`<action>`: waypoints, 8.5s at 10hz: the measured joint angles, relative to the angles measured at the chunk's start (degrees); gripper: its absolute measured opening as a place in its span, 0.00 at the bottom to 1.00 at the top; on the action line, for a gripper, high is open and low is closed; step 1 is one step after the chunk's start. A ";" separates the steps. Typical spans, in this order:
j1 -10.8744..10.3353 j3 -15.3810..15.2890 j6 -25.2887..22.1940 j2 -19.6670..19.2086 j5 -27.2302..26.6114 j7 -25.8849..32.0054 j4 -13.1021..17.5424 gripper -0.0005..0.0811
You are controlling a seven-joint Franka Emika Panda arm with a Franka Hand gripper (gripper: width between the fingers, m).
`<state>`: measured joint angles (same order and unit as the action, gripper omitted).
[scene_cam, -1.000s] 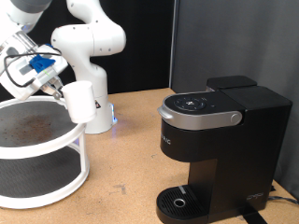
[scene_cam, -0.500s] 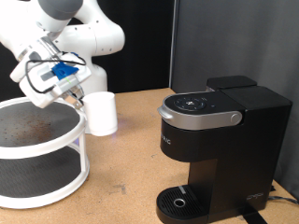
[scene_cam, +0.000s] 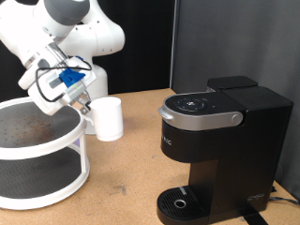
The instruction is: Make a cup of coffee with the keurig machine
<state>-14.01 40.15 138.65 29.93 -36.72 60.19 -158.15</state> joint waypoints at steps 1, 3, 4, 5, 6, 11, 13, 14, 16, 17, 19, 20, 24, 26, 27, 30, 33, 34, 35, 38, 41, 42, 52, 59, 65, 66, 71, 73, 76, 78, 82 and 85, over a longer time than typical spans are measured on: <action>-0.25 -0.32 2.07 -0.96 -0.01 0.09 -0.87 0.10; -3.56 -0.41 9.41 -4.86 -2.71 1.24 -2.38 0.10; -5.98 -0.10 12.14 -7.39 -5.56 2.41 -2.36 0.10; -8.78 0.66 13.96 -10.02 -9.62 4.73 -2.08 0.10; -12.00 1.95 14.92 -12.77 -14.95 8.28 -1.46 0.10; -20.27 3.61 13.25 -24.81 -41.41 25.20 3.23 0.10; -20.84 2.50 11.00 -28.18 -44.44 26.79 5.03 0.10; -21.03 1.68 9.93 -29.84 -45.21 26.84 5.95 0.10; -21.29 -0.38 9.10 -32.90 -47.77 27.46 7.49 0.10; -21.42 -1.45 8.99 -34.22 -49.51 28.35 8.10 0.10; -21.58 -3.50 8.81 -36.22 -53.41 30.77 9.10 0.10; -21.70 -4.46 8.73 -36.77 -55.75 32.72 9.35 0.10; -21.83 -7.62 8.82 -37.79 -62.16 36.75 9.55 0.10; -21.93 -9.04 10.04 -39.42 -65.44 37.22 10.86 0.10; -21.94 -9.59 10.45 -40.59 -66.62 37.22 11.90 0.10; -21.93 -10.11 10.42 -43.81 -68.42 37.14 14.98 0.10; -21.86 -10.12 9.00 -44.89 -68.64 37.12 15.84 0.10; -21.66 -10.10 8.14 -44.89 -68.37 37.21 15.66 0.10; -21.42 -10.01 7.34 -44.86 -67.94 37.37 15.31 0.10; -20.56 -8.84 6.27 -44.04 -66.23 38.72 13.40 0.43; -19.30 -6.24 5.48 -40.23 -57.24 36.87 9.44 0.82; -18.70 -5.31 5.03 -38.61 -53.65 35.35 8.12 0.96; -16.88 -2.87 4.25 -21.45 -38.18 22.32 2.96 0.99; -14.11 -7.33 4.11 -5.07 -24.78 8.33 1.20 0.99; -11.67 -10.77 0.77 6.46 -20.98 -0.58 1.31 0.99; -11.13 -11.51 0.37 8.06 -20.34 -2.60 1.48 0.99; -10.63 -13.36 1.42 11.28 -20.16 -5.36 1.71 0.99; -9.90 -16.68 -0.49 9.11 -9.15 -8.69 4.91 0.99; -7.42 -22.10 -8.54 3.30 5.66 -20.97 12.58 0.99; -7.45 -22.04 -17.68 -2.78 7.08 -25.19 19.53 0.99; -9.94 -22.74 0.02 -1.69 5.23 -12.08 16.14 0.99; -9.76 -24.68 -5.74 -4.27 17.31 -11.16 20.99 0.99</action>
<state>-23.77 15.47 132.92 25.65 -19.41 49.03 -137.16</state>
